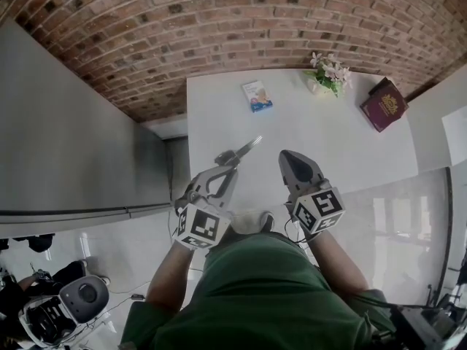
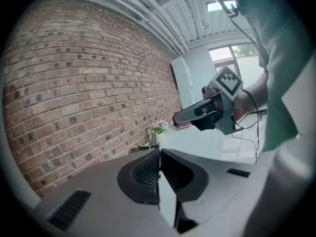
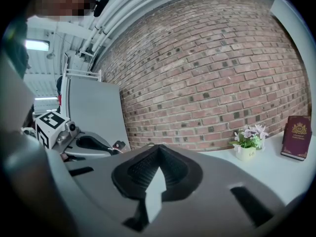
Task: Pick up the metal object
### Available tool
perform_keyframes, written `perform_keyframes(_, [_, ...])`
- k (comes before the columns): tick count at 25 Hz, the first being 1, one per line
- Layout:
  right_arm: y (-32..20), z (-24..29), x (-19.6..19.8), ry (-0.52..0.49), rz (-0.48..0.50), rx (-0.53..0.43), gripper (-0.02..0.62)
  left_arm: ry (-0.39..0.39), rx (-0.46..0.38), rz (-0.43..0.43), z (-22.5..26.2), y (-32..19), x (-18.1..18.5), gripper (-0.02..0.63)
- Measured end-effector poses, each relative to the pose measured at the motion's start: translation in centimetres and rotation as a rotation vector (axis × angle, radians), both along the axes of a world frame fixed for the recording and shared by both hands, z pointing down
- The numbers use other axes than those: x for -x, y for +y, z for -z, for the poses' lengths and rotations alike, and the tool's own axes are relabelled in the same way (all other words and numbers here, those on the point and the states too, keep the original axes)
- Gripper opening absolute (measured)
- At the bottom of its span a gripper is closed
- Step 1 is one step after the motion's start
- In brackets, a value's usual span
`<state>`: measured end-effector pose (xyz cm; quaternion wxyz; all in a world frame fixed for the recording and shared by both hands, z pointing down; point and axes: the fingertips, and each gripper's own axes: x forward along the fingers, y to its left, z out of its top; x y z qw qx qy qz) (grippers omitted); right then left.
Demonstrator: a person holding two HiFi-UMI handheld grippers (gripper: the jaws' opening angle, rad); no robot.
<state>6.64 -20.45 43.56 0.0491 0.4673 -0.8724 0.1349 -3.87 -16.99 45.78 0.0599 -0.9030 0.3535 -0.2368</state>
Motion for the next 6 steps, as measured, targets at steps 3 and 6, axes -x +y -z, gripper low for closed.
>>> perform_keyframes(3, [-0.13,0.05,0.04,0.001,-0.005,0.0,0.002,-0.002,0.002,-0.003,-0.12,-0.11,0.15,0.012])
perform_keyframes(6, [-0.13,0.11,0.23,0.0,-0.008,0.0,0.002,-0.008,0.008,-0.007,-0.29,-0.04,0.39,0.012])
